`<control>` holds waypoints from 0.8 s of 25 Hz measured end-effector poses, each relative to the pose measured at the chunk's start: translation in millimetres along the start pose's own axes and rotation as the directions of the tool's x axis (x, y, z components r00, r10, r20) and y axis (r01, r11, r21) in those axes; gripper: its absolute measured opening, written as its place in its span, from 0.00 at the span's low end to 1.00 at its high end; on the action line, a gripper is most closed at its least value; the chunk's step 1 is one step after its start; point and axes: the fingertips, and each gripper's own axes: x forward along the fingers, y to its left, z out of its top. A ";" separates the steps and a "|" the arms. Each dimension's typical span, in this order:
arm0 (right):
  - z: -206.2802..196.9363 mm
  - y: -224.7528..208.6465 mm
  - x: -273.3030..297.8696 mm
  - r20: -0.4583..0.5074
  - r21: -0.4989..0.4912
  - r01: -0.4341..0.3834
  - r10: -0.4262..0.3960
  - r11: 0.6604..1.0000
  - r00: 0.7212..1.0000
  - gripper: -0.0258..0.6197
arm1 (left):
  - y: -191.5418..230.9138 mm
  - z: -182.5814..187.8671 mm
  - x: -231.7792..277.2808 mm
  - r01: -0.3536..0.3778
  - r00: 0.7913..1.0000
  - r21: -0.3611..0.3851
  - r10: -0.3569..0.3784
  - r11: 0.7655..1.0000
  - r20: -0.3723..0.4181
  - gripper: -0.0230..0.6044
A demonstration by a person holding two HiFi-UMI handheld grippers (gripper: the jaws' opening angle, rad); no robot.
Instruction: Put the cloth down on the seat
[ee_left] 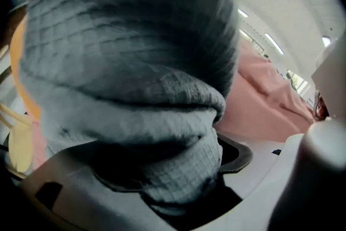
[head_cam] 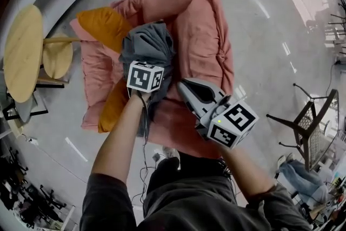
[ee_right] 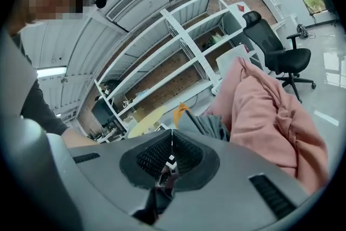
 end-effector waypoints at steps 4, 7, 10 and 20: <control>-2.0 -7.0 7.1 -0.007 0.015 0.005 -0.005 1.000 1.000 0.06 | -0.7 -8.9 -0.2 -0.040 0.999 0.048 0.040 0.998 0.017 0.71; -5.9 -7.7 12.1 -0.017 0.023 0.007 -0.006 1.000 1.000 0.06 | 0.3 -5.7 -15.6 -0.060 0.996 0.052 0.056 0.997 0.066 0.73; -5.4 -7.6 10.5 -0.017 0.028 0.008 -0.008 1.000 1.000 0.06 | -5.1 -3.6 -30.9 -0.058 0.994 0.037 0.054 0.998 0.098 0.73; 23.8 28.8 -18.7 0.021 -0.020 -0.016 0.017 1.000 1.000 0.06 | -72.1 29.9 -145.6 -0.027 0.943 0.077 0.000 0.997 0.333 0.40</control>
